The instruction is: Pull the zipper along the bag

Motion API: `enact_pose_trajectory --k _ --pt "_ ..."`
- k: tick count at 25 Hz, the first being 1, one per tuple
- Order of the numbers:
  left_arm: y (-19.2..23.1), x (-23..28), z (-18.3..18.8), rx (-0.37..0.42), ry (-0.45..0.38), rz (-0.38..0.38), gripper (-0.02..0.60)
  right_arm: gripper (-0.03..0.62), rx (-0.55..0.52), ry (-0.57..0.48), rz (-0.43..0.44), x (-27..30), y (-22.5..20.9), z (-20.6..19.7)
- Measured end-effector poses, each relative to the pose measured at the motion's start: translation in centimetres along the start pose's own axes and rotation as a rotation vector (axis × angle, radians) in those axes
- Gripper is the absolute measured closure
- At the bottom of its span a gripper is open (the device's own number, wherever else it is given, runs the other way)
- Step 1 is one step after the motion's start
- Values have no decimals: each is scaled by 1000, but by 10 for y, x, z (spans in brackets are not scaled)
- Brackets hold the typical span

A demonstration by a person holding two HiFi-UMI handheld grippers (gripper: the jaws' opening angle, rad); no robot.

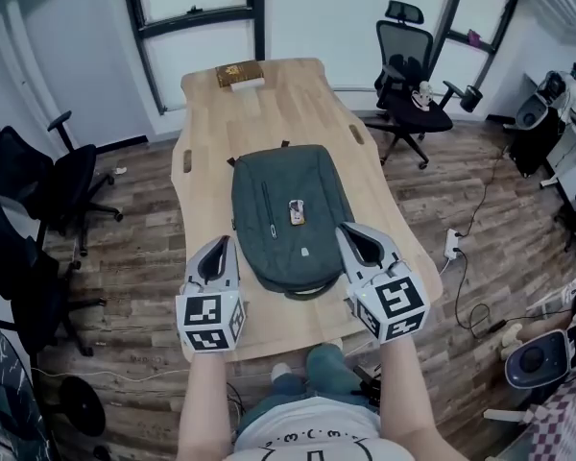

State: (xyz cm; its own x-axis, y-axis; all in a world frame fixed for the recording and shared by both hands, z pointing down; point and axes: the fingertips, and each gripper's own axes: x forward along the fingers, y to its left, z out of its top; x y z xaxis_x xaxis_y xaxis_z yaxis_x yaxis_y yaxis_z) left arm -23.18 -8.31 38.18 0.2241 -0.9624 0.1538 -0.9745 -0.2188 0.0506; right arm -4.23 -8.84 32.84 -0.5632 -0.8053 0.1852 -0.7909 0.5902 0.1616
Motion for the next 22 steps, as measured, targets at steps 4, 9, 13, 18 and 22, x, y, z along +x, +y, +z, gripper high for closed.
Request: enact_pose_trajectory --k 4,9,13,18,22 --pt "-9 -11 23 34 -60 6 565 543 -74 -39 -35 -14 2 19" --pt "-18 -24 47 48 -121 37 565 543 -93 -89 -32 -27 -5 37" --pt "-25 -31 68 37 -176 84 565 543 -88 -127 -9 -37 -16 48" --pt "-52 -34 79 57 -191 120 565 543 -61 -143 18 -58 -37 47" --pt "-68 -42 84 93 -190 137 565 543 -52 -145 2 -68 -54 46"
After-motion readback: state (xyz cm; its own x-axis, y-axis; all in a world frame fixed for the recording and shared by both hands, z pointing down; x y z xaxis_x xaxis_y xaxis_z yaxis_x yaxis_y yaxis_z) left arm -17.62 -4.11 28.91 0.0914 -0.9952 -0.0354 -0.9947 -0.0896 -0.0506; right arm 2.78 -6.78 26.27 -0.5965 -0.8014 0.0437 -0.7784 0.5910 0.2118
